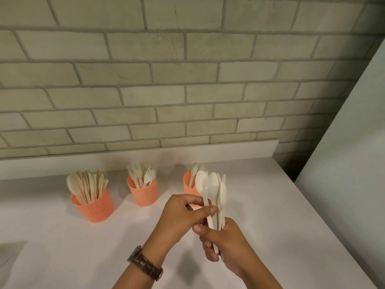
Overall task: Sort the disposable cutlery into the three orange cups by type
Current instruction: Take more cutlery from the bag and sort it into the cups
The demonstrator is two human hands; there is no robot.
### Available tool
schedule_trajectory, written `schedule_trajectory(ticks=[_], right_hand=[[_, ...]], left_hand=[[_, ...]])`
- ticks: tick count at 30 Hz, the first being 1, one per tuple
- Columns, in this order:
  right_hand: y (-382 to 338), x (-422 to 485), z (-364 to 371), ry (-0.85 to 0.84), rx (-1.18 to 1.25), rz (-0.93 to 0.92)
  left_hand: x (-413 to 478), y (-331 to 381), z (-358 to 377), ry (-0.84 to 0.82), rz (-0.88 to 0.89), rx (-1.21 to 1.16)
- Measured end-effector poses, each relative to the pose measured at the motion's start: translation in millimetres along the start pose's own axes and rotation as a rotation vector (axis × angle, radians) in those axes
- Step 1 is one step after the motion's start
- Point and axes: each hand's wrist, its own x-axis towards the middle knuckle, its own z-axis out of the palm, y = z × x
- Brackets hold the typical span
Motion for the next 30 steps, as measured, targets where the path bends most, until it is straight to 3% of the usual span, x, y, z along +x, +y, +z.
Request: schedule_trajectory(ticks=[5,9,13,18,30], right_hand=[[0,-2,-1,0.010,-0.037,-0.014],[0,-3,-9,0.052,0.029,-0.005],[0,-5,-19,0.150,0.059,-0.003],[6,-3,-28,0.341,-0.061,0.012],[6,-2,-34,0.411,-0.130,0.012]], left_hand=[[0,2,1,-0.041,0.011,0.035],[6,3,-1,-0.068,-0.020,-0.140],[31,7,-13,0.062,0.000,-0.199],[92,0,-24,0.341,0.128,-0.078],[131,-56,5,0.347,0.032,0.252]])
